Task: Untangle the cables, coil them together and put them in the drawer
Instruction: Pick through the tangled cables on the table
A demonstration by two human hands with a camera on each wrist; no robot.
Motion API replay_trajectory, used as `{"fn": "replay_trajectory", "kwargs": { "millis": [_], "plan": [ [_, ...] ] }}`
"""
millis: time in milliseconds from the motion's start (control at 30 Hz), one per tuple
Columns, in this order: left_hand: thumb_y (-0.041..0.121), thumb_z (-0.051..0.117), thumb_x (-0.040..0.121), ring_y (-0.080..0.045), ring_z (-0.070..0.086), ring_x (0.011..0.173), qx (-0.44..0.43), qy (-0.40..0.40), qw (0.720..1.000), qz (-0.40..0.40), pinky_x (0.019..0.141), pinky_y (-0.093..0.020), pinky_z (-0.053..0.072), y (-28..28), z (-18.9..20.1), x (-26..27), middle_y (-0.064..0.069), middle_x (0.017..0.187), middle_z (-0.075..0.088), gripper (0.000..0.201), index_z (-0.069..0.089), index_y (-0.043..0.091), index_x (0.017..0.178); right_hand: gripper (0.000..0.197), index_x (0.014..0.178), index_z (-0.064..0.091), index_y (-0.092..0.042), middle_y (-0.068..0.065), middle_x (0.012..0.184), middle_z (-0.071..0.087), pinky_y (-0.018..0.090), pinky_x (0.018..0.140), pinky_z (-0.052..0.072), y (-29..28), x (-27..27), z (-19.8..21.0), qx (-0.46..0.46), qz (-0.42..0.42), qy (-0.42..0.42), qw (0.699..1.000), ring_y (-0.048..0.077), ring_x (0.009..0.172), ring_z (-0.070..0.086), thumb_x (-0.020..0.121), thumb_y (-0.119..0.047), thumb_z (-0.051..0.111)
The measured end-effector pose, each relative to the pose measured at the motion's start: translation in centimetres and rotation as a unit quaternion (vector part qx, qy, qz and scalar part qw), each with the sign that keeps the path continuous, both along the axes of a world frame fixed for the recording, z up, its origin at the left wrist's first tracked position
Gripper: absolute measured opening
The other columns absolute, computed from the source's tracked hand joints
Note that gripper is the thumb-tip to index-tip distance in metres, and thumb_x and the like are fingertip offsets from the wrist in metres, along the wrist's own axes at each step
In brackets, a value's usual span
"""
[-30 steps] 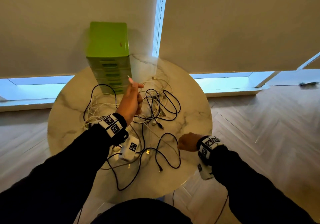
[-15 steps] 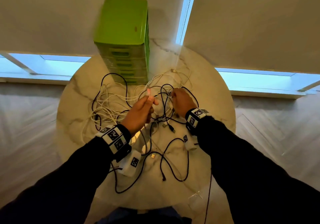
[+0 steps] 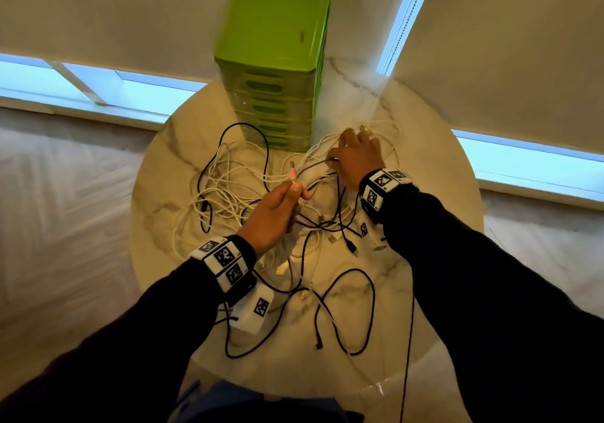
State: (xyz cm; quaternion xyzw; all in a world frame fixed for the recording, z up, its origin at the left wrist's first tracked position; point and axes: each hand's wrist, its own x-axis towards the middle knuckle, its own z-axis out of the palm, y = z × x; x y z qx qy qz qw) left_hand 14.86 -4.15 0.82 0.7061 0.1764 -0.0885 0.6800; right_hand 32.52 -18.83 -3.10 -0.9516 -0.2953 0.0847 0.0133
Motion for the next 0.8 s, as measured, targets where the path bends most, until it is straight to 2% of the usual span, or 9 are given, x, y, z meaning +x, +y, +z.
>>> {"fn": "replay_trajectory", "kwargs": {
  "millis": [67, 133, 233, 333, 433, 533, 633, 733, 800],
  "plan": [
    [0.037, 0.036, 0.109, -0.004, 0.033, 0.05, 0.001, -0.004, 1.0, 0.015, 0.05, -0.021, 0.032, 0.5, 0.2, 0.3, 0.016, 0.055, 0.038, 0.033, 0.06, 0.016, 0.099, 0.025, 0.112, 0.072, -0.032, 0.008, 0.115, 0.057, 0.043, 0.09, 0.034, -0.8, 0.7, 2.3, 0.048, 0.005, -0.035, 0.998, 0.036, 0.11, 0.051, 0.097, -0.042, 0.054],
    [0.037, 0.035, 0.109, -0.004, 0.035, 0.05, 0.013, -0.013, 0.999, 0.03, 0.051, -0.019, 0.033, 1.1, 0.4, 0.8, 0.016, 0.056, 0.038, 0.034, 0.06, 0.017, 0.099, 0.026, 0.114, 0.07, -0.029, 0.005, 0.106, 0.069, 0.042, 0.091, 0.036, -1.8, 1.7, 5.2, 0.109, 0.014, 0.011, 0.994, 0.033, 0.103, 0.061, 0.101, -0.039, 0.05],
    [0.038, 0.035, 0.109, -0.007, 0.032, 0.052, 0.01, -0.044, 0.998, 0.052, 0.053, -0.024, 0.03, 1.7, 0.6, 1.3, 0.013, 0.058, 0.034, 0.034, 0.062, 0.02, 0.098, 0.022, 0.102, 0.071, -0.023, 0.002, 0.089, 0.075, 0.039, 0.088, 0.053, -3.3, 2.5, 10.4, 0.232, -0.033, 0.106, 0.966, 0.023, 0.085, 0.07, 0.095, -0.034, 0.054],
    [0.036, 0.034, 0.11, -0.01, 0.026, 0.054, -0.005, -0.072, 0.995, 0.063, 0.054, -0.03, 0.023, 1.7, 1.4, 1.9, 0.013, 0.058, 0.031, 0.034, 0.06, 0.018, 0.097, 0.03, 0.087, 0.073, -0.023, -0.006, 0.085, 0.075, 0.036, 0.085, 0.055, -4.4, 1.4, 14.0, 0.276, -0.073, 0.113, 0.952, 0.01, 0.08, 0.069, 0.092, -0.046, 0.053],
    [0.034, 0.033, 0.11, -0.011, 0.022, 0.054, -0.046, -0.108, 0.992, 0.047, 0.054, -0.031, 0.018, 1.8, 4.2, 2.1, 0.01, 0.06, 0.027, 0.034, 0.057, 0.013, 0.099, 0.015, 0.095, 0.073, -0.021, -0.007, 0.086, 0.076, 0.037, 0.087, 0.058, -5.2, -2.9, 16.5, 0.377, -0.098, 0.1, 0.915, 0.006, 0.081, 0.072, 0.096, -0.031, 0.062],
    [0.038, 0.032, 0.11, -0.011, 0.021, 0.055, -0.079, -0.076, 0.994, 0.012, 0.053, -0.027, 0.018, 1.5, 4.5, 1.9, 0.005, 0.064, 0.026, 0.038, 0.058, 0.009, 0.105, 0.017, 0.115, 0.058, -0.023, -0.003, 0.091, 0.078, 0.035, 0.084, 0.059, -4.8, -8.6, 15.2, 0.441, -0.087, 0.157, 0.879, 0.009, 0.083, 0.074, 0.098, -0.021, 0.062],
    [0.052, 0.032, 0.106, -0.009, 0.023, 0.051, -0.109, -0.019, 0.994, 0.003, 0.048, -0.024, 0.021, 0.0, 3.2, 2.3, 0.004, 0.063, 0.028, 0.053, 0.06, 0.007, 0.105, 0.021, 0.115, 0.046, -0.02, -0.003, 0.095, 0.078, 0.023, 0.076, 0.057, -4.5, -13.4, 12.0, 0.408, -0.064, 0.203, 0.888, 0.005, 0.08, 0.073, 0.1, -0.016, 0.06],
    [0.055, 0.037, 0.104, -0.01, 0.027, 0.049, -0.12, 0.069, 0.99, -0.03, 0.05, -0.027, 0.021, -0.8, 2.2, 2.3, 0.005, 0.06, 0.033, 0.049, 0.06, 0.013, 0.09, 0.019, 0.116, 0.05, -0.02, -0.002, 0.095, 0.076, 0.025, 0.076, 0.056, -4.7, -16.3, 9.6, 0.388, -0.023, 0.2, 0.899, 0.007, 0.084, 0.072, 0.1, -0.014, 0.059],
    [0.049, 0.046, 0.103, -0.012, 0.033, 0.054, -0.129, 0.103, 0.985, -0.048, 0.051, -0.027, 0.025, -1.2, 1.7, 2.0, 0.002, 0.064, 0.038, 0.039, 0.062, 0.016, 0.091, 0.018, 0.116, 0.052, -0.018, -0.003, 0.093, 0.075, 0.027, 0.079, 0.055, -5.0, -17.4, 8.5, 0.371, -0.008, 0.201, 0.906, 0.007, 0.086, 0.07, 0.1, -0.014, 0.058]
  ]
}}
